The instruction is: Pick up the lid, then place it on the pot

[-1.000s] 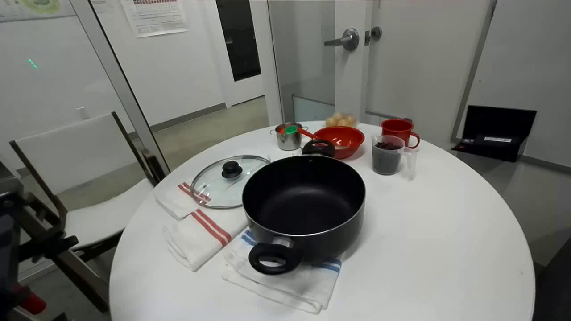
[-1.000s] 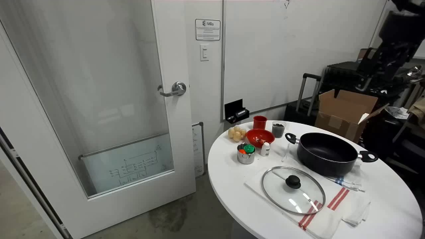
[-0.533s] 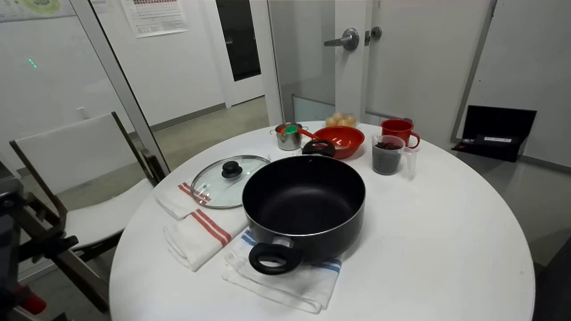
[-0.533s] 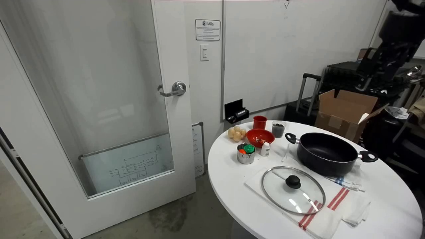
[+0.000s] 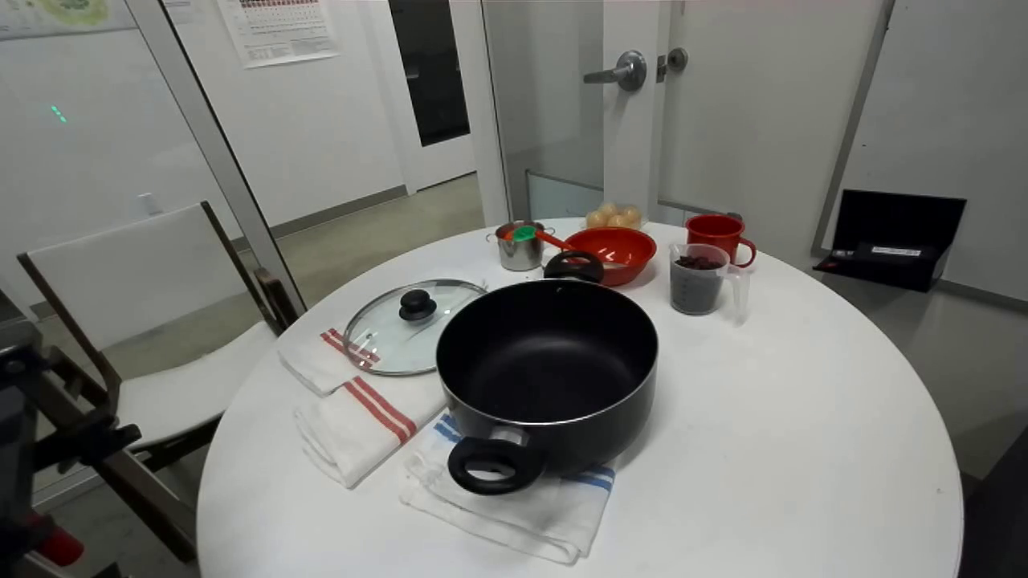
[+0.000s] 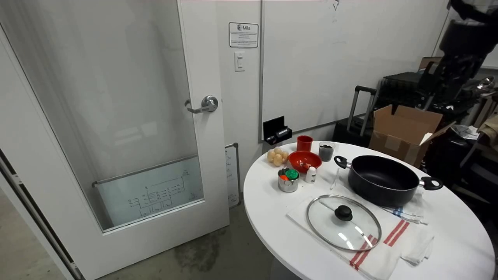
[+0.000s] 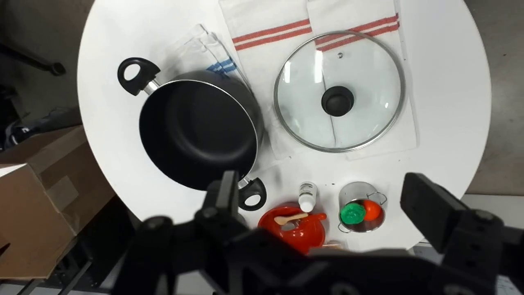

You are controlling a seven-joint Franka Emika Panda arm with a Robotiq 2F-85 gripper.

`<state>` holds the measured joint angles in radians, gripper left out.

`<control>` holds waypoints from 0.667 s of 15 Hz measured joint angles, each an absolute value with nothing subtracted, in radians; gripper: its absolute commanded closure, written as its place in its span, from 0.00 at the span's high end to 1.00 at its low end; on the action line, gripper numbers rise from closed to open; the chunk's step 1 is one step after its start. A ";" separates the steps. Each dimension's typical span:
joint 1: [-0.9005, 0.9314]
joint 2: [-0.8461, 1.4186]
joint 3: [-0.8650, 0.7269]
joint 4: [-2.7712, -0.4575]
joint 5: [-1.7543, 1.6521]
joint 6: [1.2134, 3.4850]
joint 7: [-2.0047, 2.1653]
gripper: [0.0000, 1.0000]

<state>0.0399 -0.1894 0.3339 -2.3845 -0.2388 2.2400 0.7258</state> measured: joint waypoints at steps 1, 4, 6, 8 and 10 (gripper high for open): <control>0.048 -0.176 0.317 -2.384 -0.233 2.251 0.702 1.00; 0.063 -0.124 0.269 -2.383 -0.192 2.305 0.598 1.00; 0.067 -0.082 0.238 -2.380 -0.141 2.349 0.505 1.00; 0.068 -0.032 0.212 -2.369 -0.090 2.377 0.410 1.00; 0.068 0.026 0.191 -2.348 -0.046 2.389 0.322 1.00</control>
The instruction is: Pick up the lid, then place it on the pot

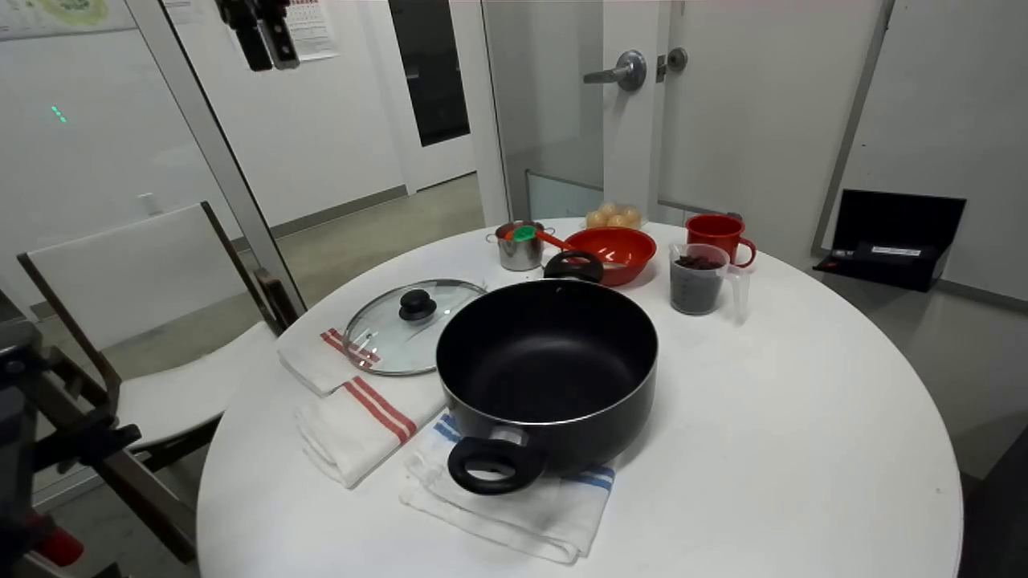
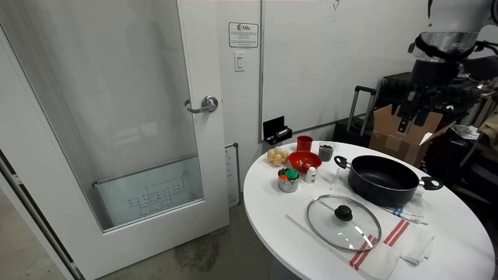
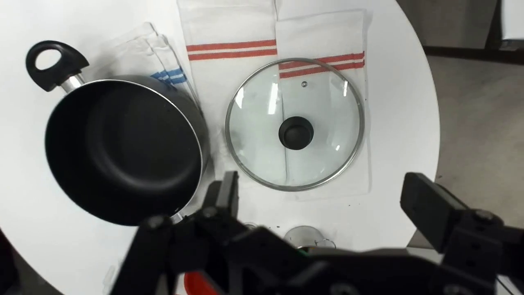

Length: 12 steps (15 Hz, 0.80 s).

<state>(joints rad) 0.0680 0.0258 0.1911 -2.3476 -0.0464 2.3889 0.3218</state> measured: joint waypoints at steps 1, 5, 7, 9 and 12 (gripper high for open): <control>0.068 0.059 0.182 -2.334 -0.027 2.392 0.281 1.00; 0.068 0.201 0.157 -2.263 0.005 2.392 0.174 1.00; 0.068 0.272 0.150 -2.220 0.005 2.392 0.147 1.00; 0.068 0.344 0.143 -2.172 0.005 2.392 0.129 1.00; 0.069 0.447 0.137 -2.098 0.005 2.391 0.106 1.00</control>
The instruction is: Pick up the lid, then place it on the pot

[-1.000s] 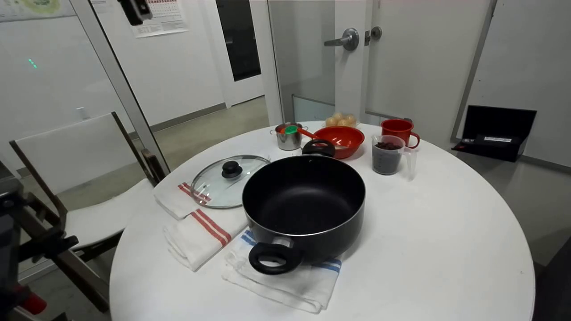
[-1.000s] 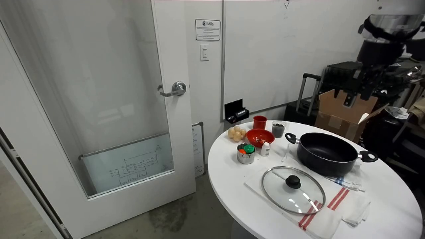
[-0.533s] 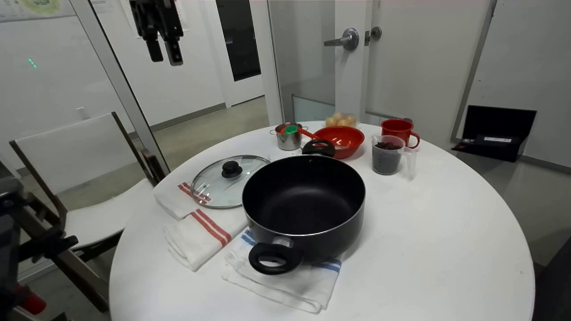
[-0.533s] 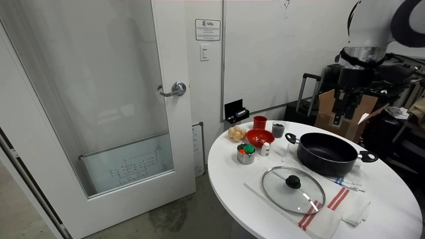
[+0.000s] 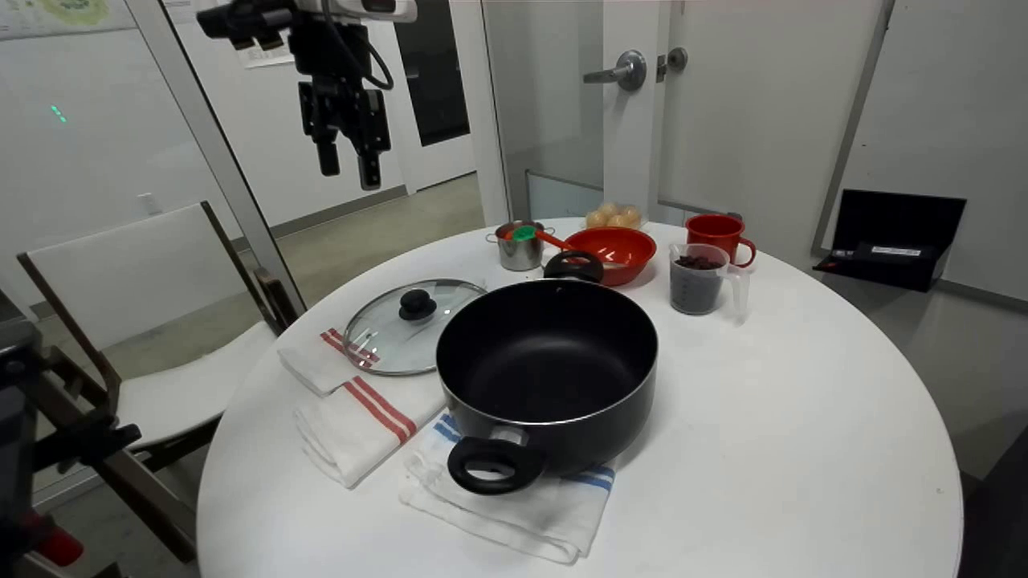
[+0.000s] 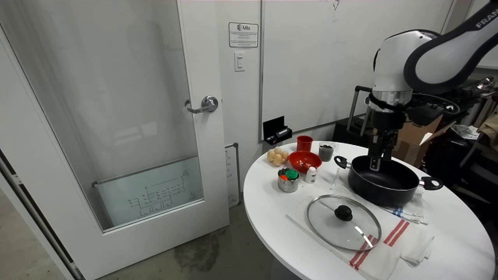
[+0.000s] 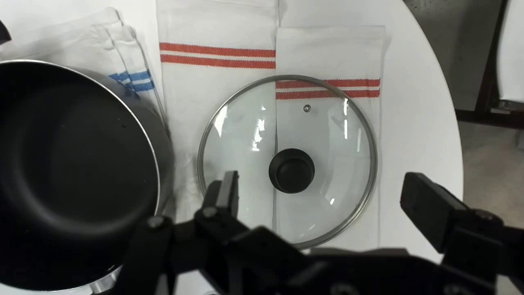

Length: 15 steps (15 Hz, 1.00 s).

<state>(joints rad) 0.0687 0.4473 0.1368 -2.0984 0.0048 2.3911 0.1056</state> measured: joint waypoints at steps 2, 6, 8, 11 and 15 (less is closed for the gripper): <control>0.069 0.512 0.136 -2.051 0.005 2.390 0.091 1.00; 0.069 0.636 0.136 -1.956 0.005 2.390 0.066 1.00; 0.071 0.693 0.136 -1.910 0.005 2.390 0.056 1.00; 0.075 0.773 0.136 -1.846 0.005 2.389 0.049 1.00; 0.081 0.867 0.136 -1.763 0.005 2.378 0.043 1.00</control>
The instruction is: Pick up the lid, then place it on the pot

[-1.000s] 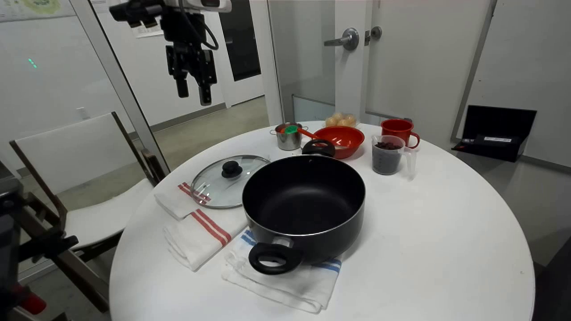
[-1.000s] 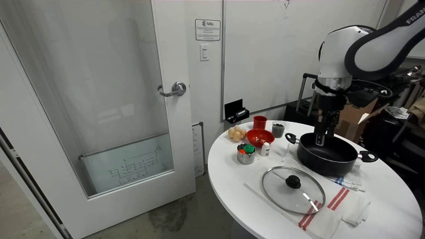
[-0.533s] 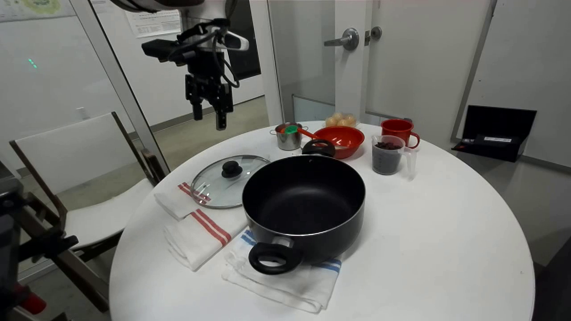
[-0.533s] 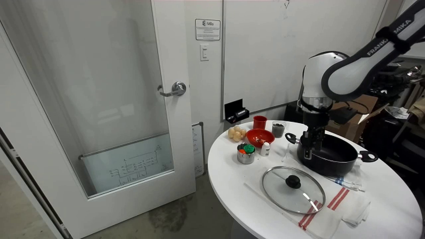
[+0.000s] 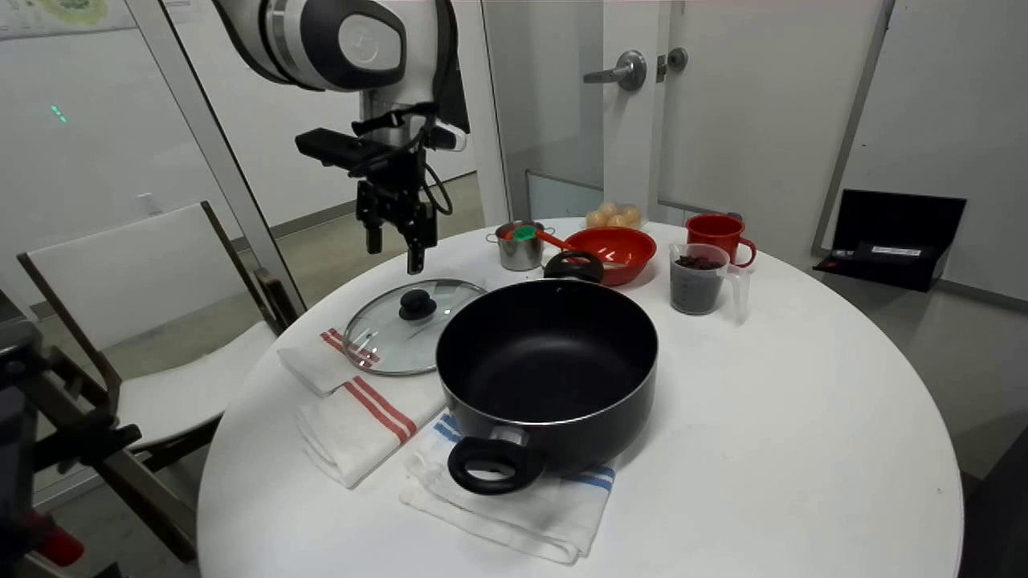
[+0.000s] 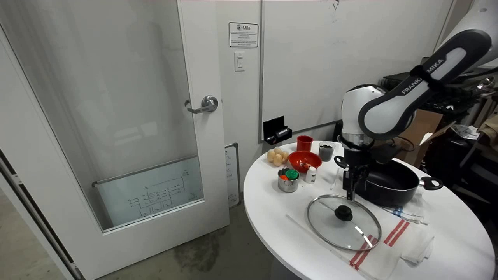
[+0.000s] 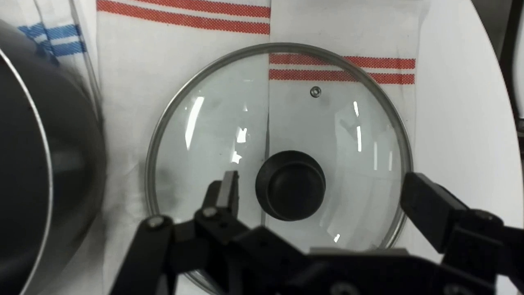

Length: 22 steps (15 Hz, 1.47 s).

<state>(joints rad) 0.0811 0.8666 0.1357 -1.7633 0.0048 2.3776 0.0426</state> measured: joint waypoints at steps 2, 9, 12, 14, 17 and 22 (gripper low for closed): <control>0.083 0.912 0.135 -1.717 0.005 2.361 0.038 1.00; 0.090 1.043 0.136 -1.561 0.005 2.265 0.003 1.00; 0.097 1.088 0.136 -1.499 0.004 2.226 -0.003 1.00; 0.101 1.116 0.135 -1.459 0.004 2.204 -0.003 1.00; 0.103 1.154 0.134 -1.406 0.004 2.174 -0.004 1.00; 0.103 1.202 0.132 -1.336 0.004 2.139 -0.004 0.67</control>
